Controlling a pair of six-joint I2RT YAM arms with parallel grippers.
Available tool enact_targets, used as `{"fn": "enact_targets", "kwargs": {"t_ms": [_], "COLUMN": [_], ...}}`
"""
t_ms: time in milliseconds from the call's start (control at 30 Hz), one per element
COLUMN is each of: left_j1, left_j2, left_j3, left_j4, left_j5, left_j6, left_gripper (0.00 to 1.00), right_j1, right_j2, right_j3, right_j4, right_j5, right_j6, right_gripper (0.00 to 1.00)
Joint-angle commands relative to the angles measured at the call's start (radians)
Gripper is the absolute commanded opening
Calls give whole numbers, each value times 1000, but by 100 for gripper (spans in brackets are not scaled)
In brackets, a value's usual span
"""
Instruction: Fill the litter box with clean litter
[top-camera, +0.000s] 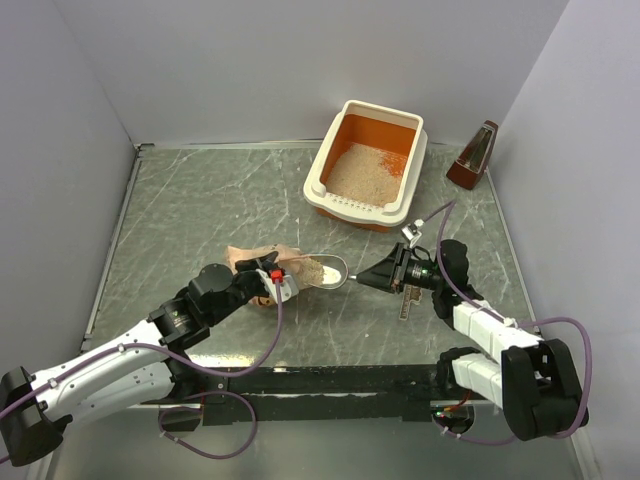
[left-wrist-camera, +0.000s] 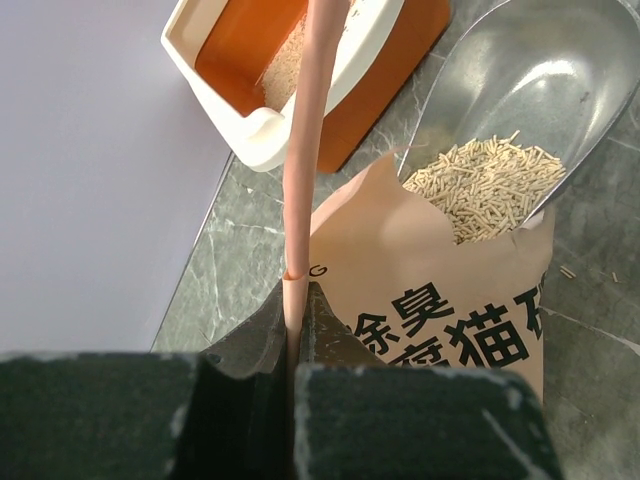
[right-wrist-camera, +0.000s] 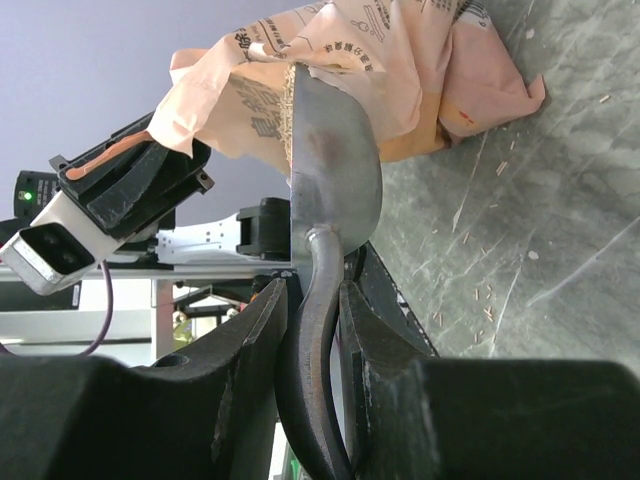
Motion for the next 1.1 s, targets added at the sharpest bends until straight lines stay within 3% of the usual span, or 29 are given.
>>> {"fn": "enact_targets", "kwargs": {"t_ms": [0, 233, 367, 500, 867, 1067], "left_j1": [-10, -10, -11, -11, -14, -16], "left_j2": [-15, -9, -15, -27, -45, -45], "left_j3": [8, 11, 10, 7, -4, -4], "left_j4": [137, 130, 134, 142, 177, 202], "left_j5": [41, 34, 30, 27, 1, -25], "left_j6": [-19, -17, -19, -16, -6, -9], "left_gripper": [1, 1, 1, 1, 1, 1], "right_j1": [24, 21, 16, 12, -22, -47], "right_j2": [29, -3, 21, 20, -113, -159], "right_j3": [0, 13, -14, -32, 14, -17], "right_j4": [138, 90, 220, 248, 2, 6], "right_j5": [-21, -6, -39, -35, -24, -24], "right_j6": [27, -26, 49, 81, -14, 7], "right_gripper": [0, 0, 0, 0, 0, 0]}}
